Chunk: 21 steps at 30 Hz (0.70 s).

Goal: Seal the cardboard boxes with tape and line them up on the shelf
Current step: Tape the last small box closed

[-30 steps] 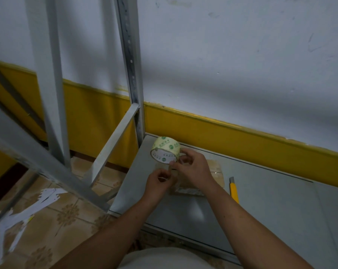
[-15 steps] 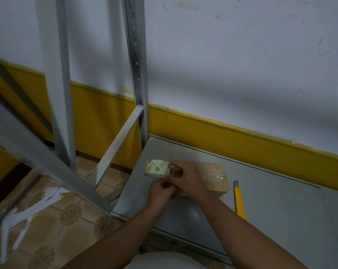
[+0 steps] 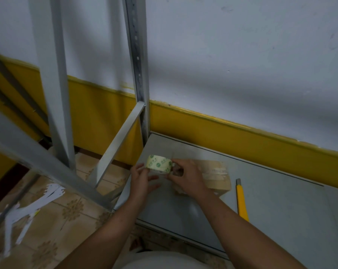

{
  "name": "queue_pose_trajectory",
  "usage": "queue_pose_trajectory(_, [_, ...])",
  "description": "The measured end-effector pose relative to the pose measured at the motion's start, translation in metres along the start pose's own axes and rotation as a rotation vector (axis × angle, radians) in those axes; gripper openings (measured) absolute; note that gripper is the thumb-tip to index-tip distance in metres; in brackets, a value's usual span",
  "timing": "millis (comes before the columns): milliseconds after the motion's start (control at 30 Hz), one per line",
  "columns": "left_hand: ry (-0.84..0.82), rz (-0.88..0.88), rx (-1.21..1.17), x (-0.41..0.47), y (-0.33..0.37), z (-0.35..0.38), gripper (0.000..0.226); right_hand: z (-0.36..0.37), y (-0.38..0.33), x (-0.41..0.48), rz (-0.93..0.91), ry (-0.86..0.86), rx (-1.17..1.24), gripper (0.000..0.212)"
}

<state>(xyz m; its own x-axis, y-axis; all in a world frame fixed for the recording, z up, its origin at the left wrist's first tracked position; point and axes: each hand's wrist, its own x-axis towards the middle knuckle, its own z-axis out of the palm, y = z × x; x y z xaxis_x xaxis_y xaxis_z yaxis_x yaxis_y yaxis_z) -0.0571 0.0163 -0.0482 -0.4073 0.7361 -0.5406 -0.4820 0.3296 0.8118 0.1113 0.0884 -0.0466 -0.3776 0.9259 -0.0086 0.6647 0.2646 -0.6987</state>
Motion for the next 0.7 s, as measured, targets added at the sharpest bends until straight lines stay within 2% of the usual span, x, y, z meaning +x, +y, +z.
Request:
queue_pose_trajectory(100, [-0.187,0.020,-0.002,-0.008,0.011,0.003,0.036,0.004,0.005,0.002,0.009,-0.009,-0.007,0.069])
queue_pose_trajectory(200, [-0.315,-0.046,-0.189,-0.007,0.015,0.001,0.062,0.006,0.009,0.003,-0.001,-0.007,-0.023,0.069])
queue_pose_trajectory(267, [-0.291,-0.081,-0.236,-0.005,0.016,0.002,0.053,0.005,0.007,0.003,-0.025,-0.010,-0.011,0.063])
queue_pose_trajectory(333, [-0.252,-0.044,-0.158,-0.004,0.015,0.007,0.045,0.005,0.005,0.003,-0.041,-0.012,-0.015,0.063])
queue_pose_trajectory(400, [-0.215,0.024,-0.102,-0.002,0.013,0.012,0.044,0.005,0.004,0.002,-0.055,-0.013,-0.023,0.066])
queue_pose_trajectory(600, [-0.156,0.094,-0.134,0.001,0.007,0.008,0.045,0.000,0.004,-0.003,-0.128,0.041,-0.004,0.075])
queue_pose_trajectory(700, [-0.138,0.111,-0.137,0.000,0.002,0.008,0.046,-0.001,0.002,-0.007,-0.129,0.076,0.004,0.071])
